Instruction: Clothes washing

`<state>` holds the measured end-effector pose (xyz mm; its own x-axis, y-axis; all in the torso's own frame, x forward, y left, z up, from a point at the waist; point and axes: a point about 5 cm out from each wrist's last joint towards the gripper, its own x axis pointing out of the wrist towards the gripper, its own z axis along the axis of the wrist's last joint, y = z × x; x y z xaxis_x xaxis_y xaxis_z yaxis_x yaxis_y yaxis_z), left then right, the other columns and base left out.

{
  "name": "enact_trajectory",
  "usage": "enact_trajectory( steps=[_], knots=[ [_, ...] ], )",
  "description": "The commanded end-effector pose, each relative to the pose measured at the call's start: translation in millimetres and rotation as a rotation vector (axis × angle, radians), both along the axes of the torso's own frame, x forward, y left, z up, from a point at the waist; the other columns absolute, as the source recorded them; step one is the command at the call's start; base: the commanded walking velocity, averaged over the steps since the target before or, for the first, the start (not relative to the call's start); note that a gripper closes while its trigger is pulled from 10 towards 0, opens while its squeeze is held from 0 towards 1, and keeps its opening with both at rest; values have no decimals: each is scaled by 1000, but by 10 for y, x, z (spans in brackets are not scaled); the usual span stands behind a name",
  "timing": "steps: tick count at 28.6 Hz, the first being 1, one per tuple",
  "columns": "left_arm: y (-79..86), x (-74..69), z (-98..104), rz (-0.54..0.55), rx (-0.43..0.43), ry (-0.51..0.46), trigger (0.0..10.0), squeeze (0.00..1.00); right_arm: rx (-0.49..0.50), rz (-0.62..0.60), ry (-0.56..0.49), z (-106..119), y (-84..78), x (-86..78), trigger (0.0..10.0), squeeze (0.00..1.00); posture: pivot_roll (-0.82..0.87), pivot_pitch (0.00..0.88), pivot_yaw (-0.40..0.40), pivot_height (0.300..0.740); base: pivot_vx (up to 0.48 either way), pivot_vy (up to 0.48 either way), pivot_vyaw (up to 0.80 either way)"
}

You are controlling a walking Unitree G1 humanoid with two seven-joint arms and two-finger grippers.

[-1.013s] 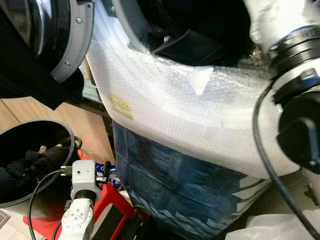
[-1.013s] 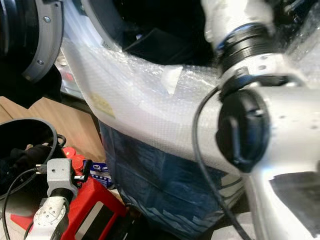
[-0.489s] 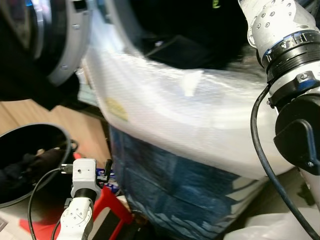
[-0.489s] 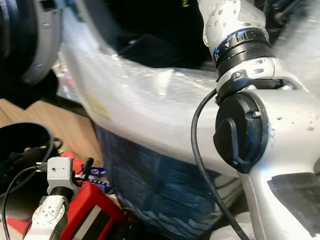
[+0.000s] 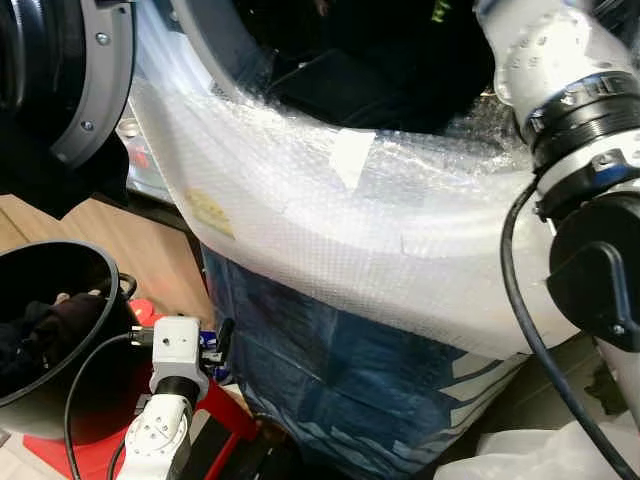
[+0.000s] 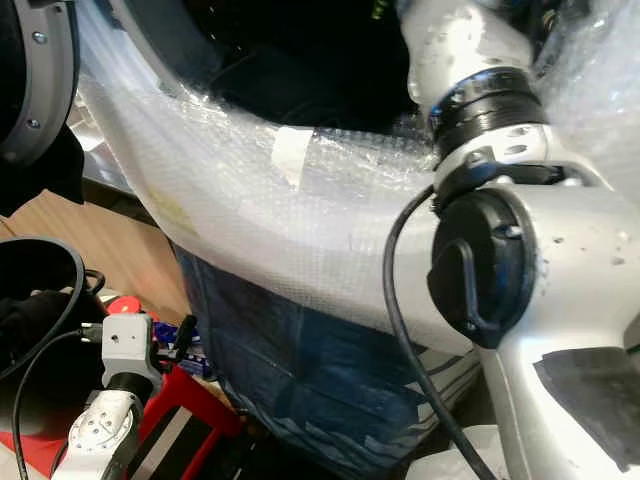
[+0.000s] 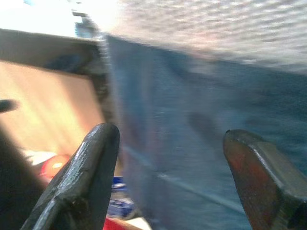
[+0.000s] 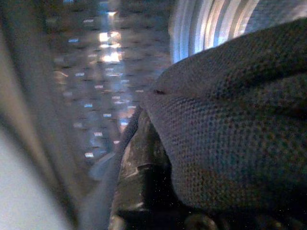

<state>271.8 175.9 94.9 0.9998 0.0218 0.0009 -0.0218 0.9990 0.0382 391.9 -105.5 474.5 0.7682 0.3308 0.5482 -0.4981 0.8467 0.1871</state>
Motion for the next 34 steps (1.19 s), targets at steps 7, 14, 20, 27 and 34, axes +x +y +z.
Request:
enact_trajectory(
  steps=[7,14,20,27,34],
  knots=[
    [-50,-13,5,-40,7,-3,10000,0,18,-86,-53,275,-46,-118,10000,0,62,104,-33,740,0,0,0],
    [-53,-3,2,-47,10,0,10000,0,49,-181,-126,627,-58,-312,10000,0,60,103,-38,740,0,0,0],
    [-78,-8,-8,-50,7,4,10000,0,5,-150,-136,665,101,-351,10000,0,69,100,-50,740,0,0,0],
    [-68,-18,-14,-50,13,5,10000,0,-35,-161,-89,497,129,-245,10000,0,71,99,-45,740,72,0,0],
    [-54,-2,1,-50,19,1,10000,0,-54,-158,-87,463,117,-226,10000,0,67,101,-44,740,368,0,0]
  ],
)
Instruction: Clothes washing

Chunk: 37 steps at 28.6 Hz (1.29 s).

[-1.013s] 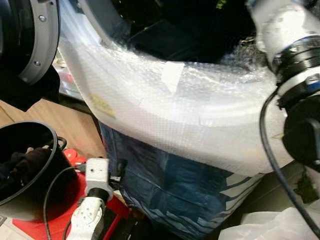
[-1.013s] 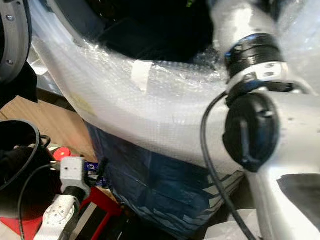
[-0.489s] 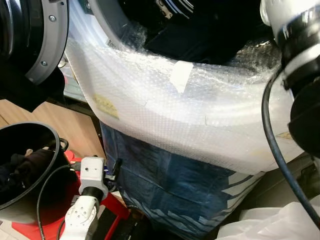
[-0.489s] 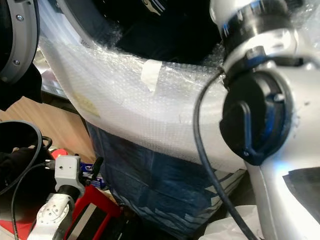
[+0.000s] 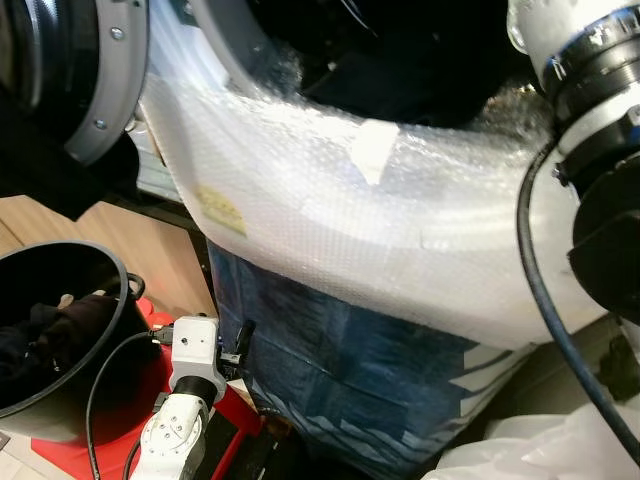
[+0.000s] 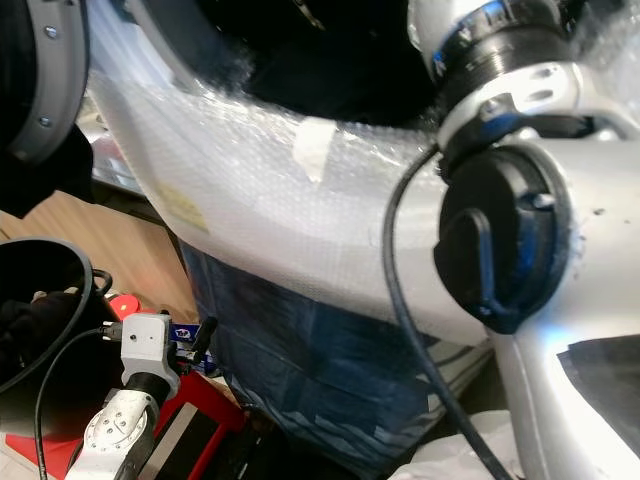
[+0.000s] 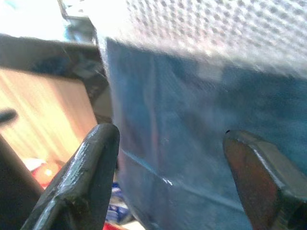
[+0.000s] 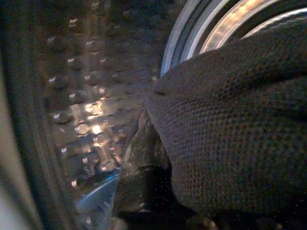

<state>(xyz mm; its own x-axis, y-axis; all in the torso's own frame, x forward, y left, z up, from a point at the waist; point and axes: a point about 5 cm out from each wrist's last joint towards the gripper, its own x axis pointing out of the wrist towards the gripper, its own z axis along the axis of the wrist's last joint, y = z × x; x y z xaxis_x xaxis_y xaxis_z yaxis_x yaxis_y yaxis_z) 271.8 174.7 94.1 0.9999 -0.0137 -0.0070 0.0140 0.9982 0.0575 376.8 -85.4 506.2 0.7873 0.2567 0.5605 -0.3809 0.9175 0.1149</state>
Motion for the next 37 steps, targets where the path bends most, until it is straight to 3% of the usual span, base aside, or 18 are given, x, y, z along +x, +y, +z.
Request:
enact_trajectory(
  steps=[1,32,34,37],
  knots=[
    [-54,-6,5,-21,0,-7,10000,0,0,-17,-49,141,-85,-72,10000,0,67,101,-44,740,0,0,0],
    [-130,2,22,-82,-7,-13,10000,0,-32,-82,5,-16,-186,30,10000,0,68,102,-37,740,0,0,0],
    [-132,2,21,-81,-7,-12,10000,0,-30,-105,17,-28,-227,42,10000,0,67,100,-38,740,0,0,0],
    [-137,0,14,-82,-9,-9,10000,0,6,-224,52,-41,-426,64,10000,0,69,100,-44,740,0,0,0]
  ],
)
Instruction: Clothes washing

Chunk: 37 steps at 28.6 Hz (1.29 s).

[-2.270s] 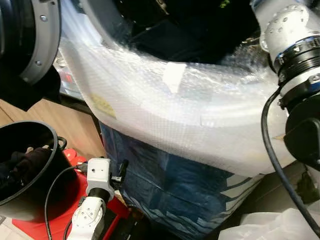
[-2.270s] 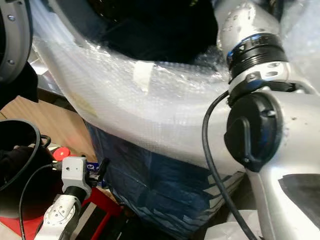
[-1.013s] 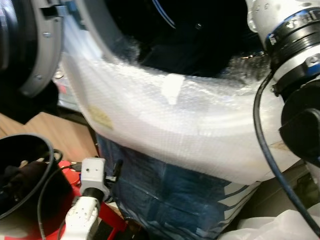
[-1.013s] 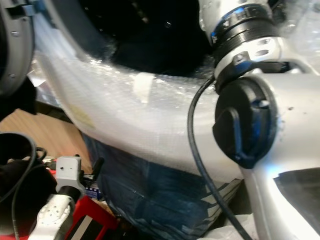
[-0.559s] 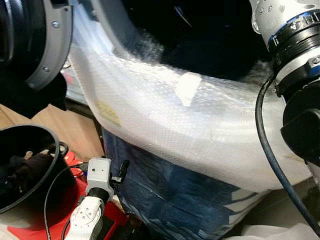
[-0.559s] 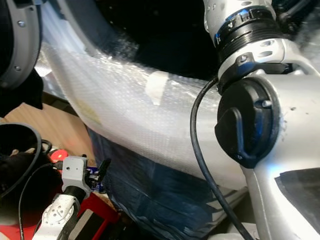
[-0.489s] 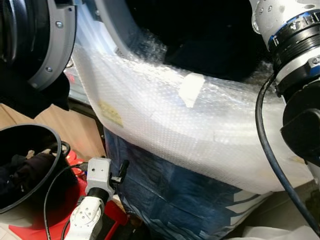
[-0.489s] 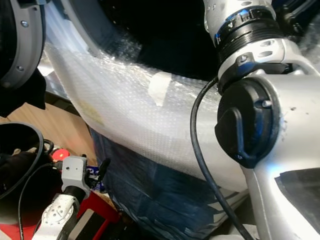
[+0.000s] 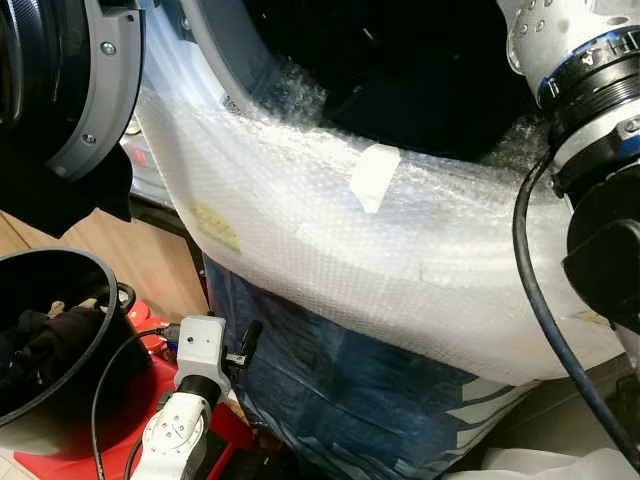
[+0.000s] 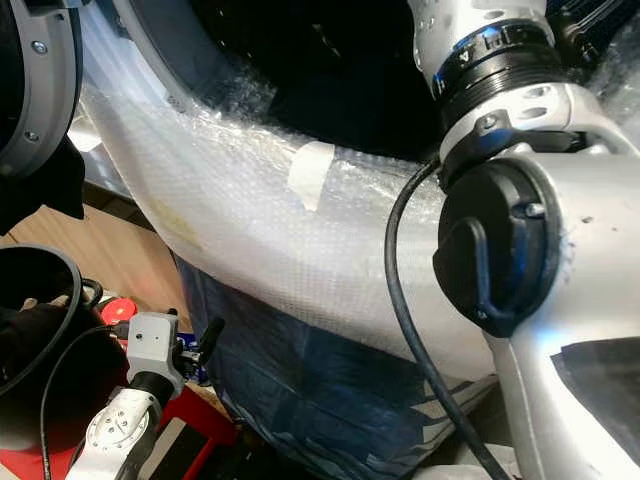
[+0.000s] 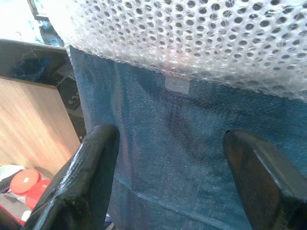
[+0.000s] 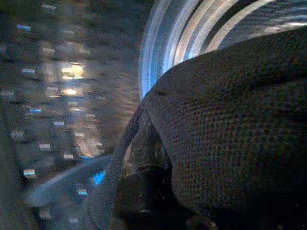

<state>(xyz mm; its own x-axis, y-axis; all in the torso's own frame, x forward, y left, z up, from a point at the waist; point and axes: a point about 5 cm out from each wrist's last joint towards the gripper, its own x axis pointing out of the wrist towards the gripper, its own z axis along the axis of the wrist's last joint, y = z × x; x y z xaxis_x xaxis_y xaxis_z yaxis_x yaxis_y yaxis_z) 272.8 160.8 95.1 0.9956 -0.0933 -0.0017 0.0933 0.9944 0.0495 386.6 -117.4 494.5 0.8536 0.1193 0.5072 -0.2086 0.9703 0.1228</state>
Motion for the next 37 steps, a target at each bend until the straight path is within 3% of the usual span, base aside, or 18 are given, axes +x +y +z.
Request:
enact_trajectory(
  steps=[1,6,9,11,12,13,16,17,18,21,22,23,30,37],
  knots=[
    [2,-12,0,-2,-1,-3,10000,0,22,-101,-8,86,-177,-37,10000,0,69,100,-44,740,0,0,0],
    [-4,-11,1,-3,1,-6,10000,0,85,-205,-56,230,-318,-122,10000,0,67,100,-45,740,0,0,0],
    [-7,-9,6,-3,-2,-10,10000,0,83,-162,-168,422,-229,-246,10000,0,73,98,-49,740,0,0,0],
    [-7,-9,9,0,-4,-12,10000,0,16,-128,-187,413,-114,-242,10000,0,77,95,-51,740,0,0,0],
    [-5,-10,11,2,-4,-13,10000,0,-66,-112,-169,334,-7,-195,10000,0,77,98,-50,740,0,0,0],
    [-5,-10,11,2,-4,-13,10000,0,-66,-112,-169,334,-7,-195,10000,0,77,98,-50,740,0,0,0],
    [-11,-11,2,-3,-1,-5,10000,0,-189,-76,-94,102,165,-71,10000,0,72,97,-43,740,0,0,0],
    [-14,-12,-2,-5,1,-2,10000,0,-213,-60,-77,49,204,-46,10000,0,72,97,-43,740,0,0,0],
    [-15,-10,-1,-8,1,-2,10000,0,-246,-43,-9,-145,282,42,10000,0,71,96,-41,740,0,0,0],
    [-16,-7,3,-11,1,-3,10000,0,-279,-37,47,-337,342,118,10000,0,78,99,-37,740,0,0,0],
    [-14,-7,1,-11,1,-1,10000,0,-303,-40,56,-385,357,134,10000,604,77,99,-38,740,0,0,0],
    [-13,-8,-3,-11,1,2,10000,0,-320,-56,81,-449,350,161,10000,1000,73,98,-38,740,0,0,0],
    [-39,-13,-38,-25,12,25,10000,0,-312,-64,153,-595,280,222,10000,1000,67,101,-35,740,0,0,0],
    [-49,1,-49,-34,20,34,10000,0,-271,-25,122,-463,226,180,10000,1000,60,96,-27,740,0,0,0]
  ],
)
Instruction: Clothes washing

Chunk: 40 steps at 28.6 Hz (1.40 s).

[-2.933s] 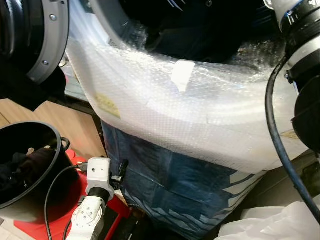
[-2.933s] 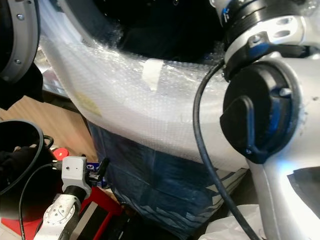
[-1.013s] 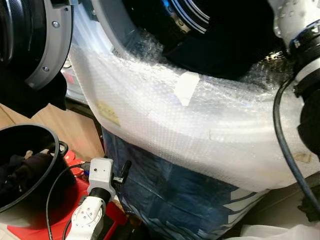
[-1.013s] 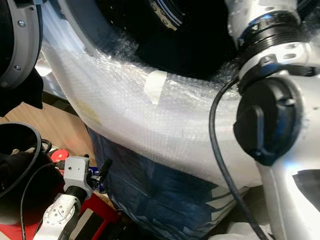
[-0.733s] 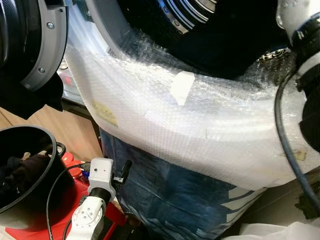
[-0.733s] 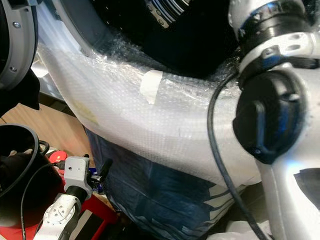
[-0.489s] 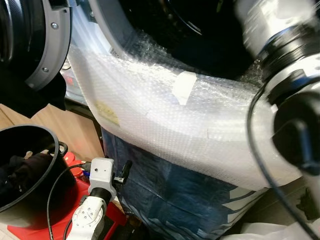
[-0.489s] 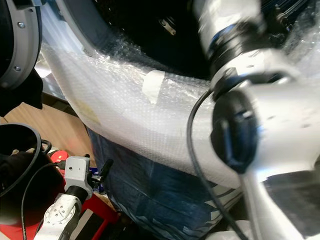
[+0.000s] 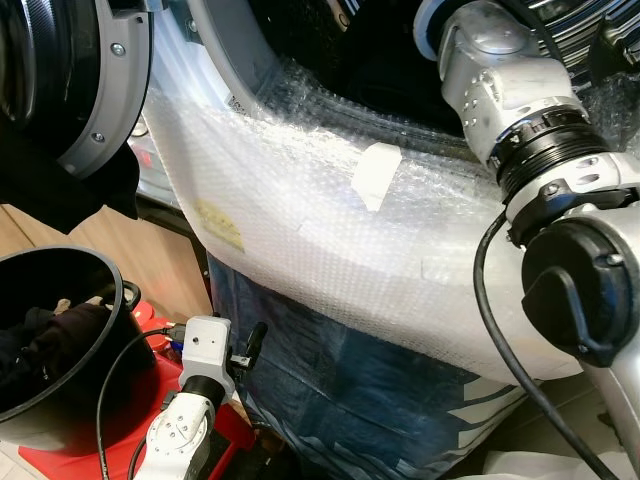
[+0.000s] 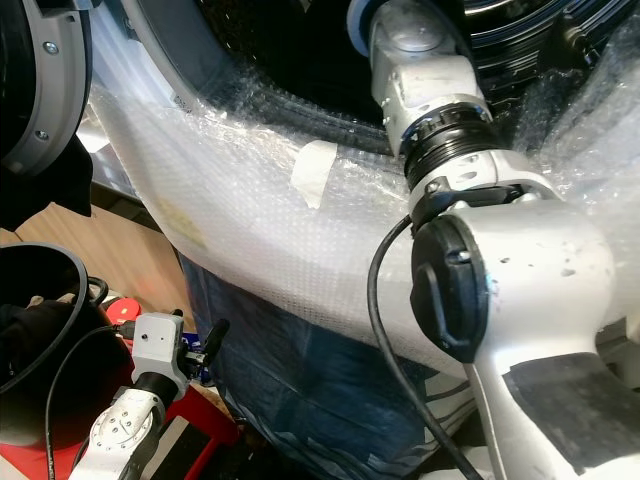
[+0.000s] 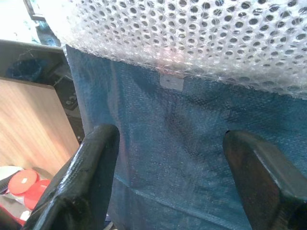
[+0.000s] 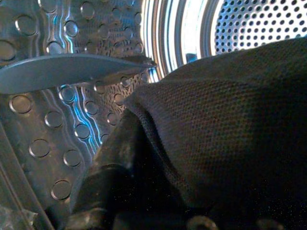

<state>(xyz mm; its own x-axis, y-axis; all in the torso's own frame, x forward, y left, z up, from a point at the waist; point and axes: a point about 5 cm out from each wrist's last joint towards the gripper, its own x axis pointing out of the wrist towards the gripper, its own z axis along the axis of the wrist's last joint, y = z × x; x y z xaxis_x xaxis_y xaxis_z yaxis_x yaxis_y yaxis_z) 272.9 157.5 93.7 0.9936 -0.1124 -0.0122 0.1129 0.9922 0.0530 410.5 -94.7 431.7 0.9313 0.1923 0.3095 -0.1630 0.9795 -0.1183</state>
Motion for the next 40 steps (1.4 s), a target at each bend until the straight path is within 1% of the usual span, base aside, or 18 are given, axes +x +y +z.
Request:
enact_trajectory(
  steps=[1,3,5,9,13,20,24,25,26,28,32,33,34,35,37,38,40],
  knots=[
    [-16,1,-35,-15,15,24,10000,0,7,27,-46,165,-1,-58,10000,1000,60,96,-27,740,0,0,0],
    [-26,15,-24,-21,14,22,10000,0,-1,41,-23,82,-4,-31,10000,1000,56,91,-23,740,0,0,0],
    [-29,16,-24,-26,16,22,10000,0,5,41,-18,67,-15,-25,10000,1000,54,89,-20,740,0,0,0],
    [-52,21,-10,-43,22,19,10000,0,56,53,-37,93,-52,-31,10000,1000,47,78,-11,740,0,0,0],
    [-54,25,-8,-46,23,18,10000,0,37,30,-55,113,-86,-35,10000,1000,48,74,-11,740,0,0,0],
    [-55,18,-4,-41,21,18,10000,0,82,59,-58,90,-123,-28,10000,1000,54,91,-12,740,0,0,0],
    [-56,14,-5,-41,20,19,10000,0,85,50,-61,93,-156,-28,10000,1000,53,92,-11,740,0,0,0],
    [-61,19,-7,-45,21,22,10000,0,85,28,-64,88,-217,-23,10000,1000,47,94,-10,740,0,0,0],
    [-61,19,-7,-45,21,22,10000,0,85,28,-64,88,-217,-23,10000,1000,47,94,-10,740,0,0,0],
    [-61,30,-3,-47,21,22,10000,0,79,11,-67,79,-269,-18,10000,1000,41,99,-9,740,0,0,0],
    [-62,33,-1,-48,21,21,10000,0,76,0,-68,74,-297,-16,10000,1000,41,99,-9,740,0,0,0],
    [-67,36,-12,-50,23,27,10000,0,97,-21,-80,84,-362,-19,10000,1000,36,100,-13,740,0,0,0],
    [-67,36,-12,-50,23,27,10000,0,97,-21,-80,84,-362,-19,10000,1000,36,100,-13,740,0,0,0],
    [-74,40,-18,-51,22,30,10000,0,152,-39,-83,85,-417,-19,10000,1000,33,103,-12,740,0,0,0],
    [-89,50,-16,-55,22,31,10000,0,220,-60,-85,74,-453,-17,10000,1000,32,102,-12,740,0,0,0],
    [-92,52,-13,-56,21,30,10000,0,232,-63,-84,67,-448,-15,10000,1000,32,102,-12,740,0,0,0],
    [-90,62,-7,-53,22,27,10000,0,250,-15,-70,6,-343,-1,10000,1000,35,105,-19,740,0,0,0]
  ],
)
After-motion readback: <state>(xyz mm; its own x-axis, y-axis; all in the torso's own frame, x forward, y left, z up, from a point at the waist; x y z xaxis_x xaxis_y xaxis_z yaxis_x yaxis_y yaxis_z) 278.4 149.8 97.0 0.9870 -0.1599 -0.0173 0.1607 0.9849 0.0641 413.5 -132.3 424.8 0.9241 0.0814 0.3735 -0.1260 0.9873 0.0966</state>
